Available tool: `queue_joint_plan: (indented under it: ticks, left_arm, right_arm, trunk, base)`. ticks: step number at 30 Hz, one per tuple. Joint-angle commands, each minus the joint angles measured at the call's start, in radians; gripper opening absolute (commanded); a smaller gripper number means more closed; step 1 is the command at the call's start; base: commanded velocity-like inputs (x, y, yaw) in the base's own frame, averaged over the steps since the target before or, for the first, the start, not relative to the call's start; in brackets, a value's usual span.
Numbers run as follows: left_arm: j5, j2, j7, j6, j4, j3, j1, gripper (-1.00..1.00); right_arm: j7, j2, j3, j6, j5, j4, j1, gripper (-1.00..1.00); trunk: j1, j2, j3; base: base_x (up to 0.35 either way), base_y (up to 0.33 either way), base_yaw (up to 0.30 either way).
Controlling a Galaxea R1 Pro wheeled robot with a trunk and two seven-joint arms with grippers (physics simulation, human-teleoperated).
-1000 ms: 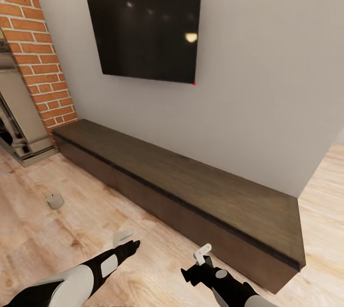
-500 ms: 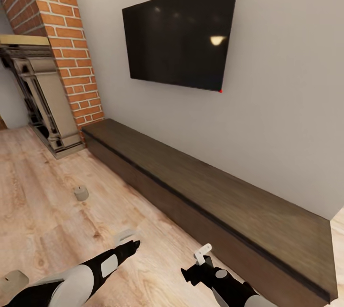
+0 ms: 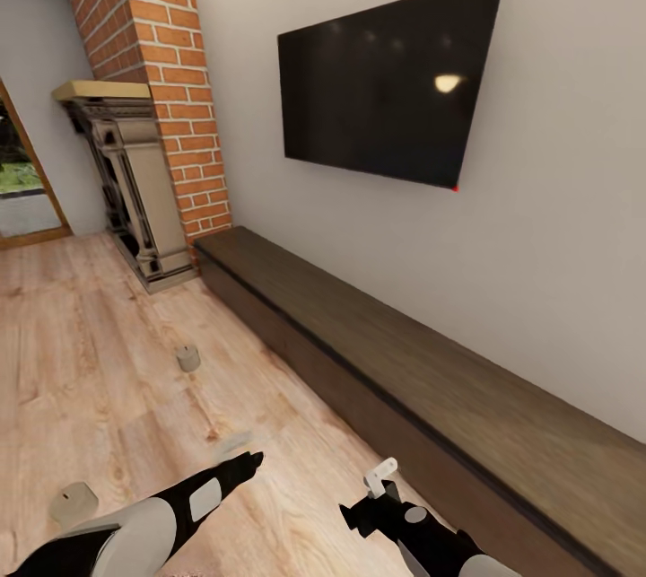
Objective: Place each of the two pumpkins and all three candles from the living room inside a cabinet in the living room (use any cabinet), then make sure every cabinet is closed, and position the cauldron so it is next to a table in the living room.
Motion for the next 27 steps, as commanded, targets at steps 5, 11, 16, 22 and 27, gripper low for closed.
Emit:
queue_joint_plan:
  ticks: [5,11,16,22,27]
  left_arm:
    - [0.005,0.0,-0.005,-0.005,0.004,0.007,-0.002,1.0]
    - [0.005,0.0,-0.005,-0.005,0.004,0.007,-0.002,1.0]
    - [0.005,0.0,-0.005,-0.005,0.004,0.007,-0.002,1.0]
    - [0.005,0.0,-0.005,-0.005,0.004,0.007,-0.002,1.0]
    - [0.005,0.0,-0.005,-0.005,0.004,0.007,-0.002,1.0]
  right_arm:
    - [0.002,0.0,0.005,-0.004,-0.008,0.001,-0.001,1.0]
    - [0.002,0.0,0.005,-0.004,-0.008,0.0,-0.001,1.0]
    - [0.002,0.0,0.006,-0.004,-0.007,0.0,-0.001,1.0]
    - [0.002,0.0,0.007,-0.004,-0.007,0.0,-0.001,1.0]
    - [0.002,0.0,0.007,-0.004,-0.007,0.0,-0.001,1.0]
  trunk:
    - [-0.019,0.035,0.02]
    - [-0.039,0.07,0.043]
    - [-0.039,0.07,0.049]
    - [-0.039,0.07,0.057]
    - [-0.039,0.07,0.064]
  base:
    - [0.0,0.0,0.225]
    - [0.0,0.0,0.212]
    - [0.0,0.0,0.186]
    - [0.0,0.0,0.172]
    - [0.0,0.0,0.161]
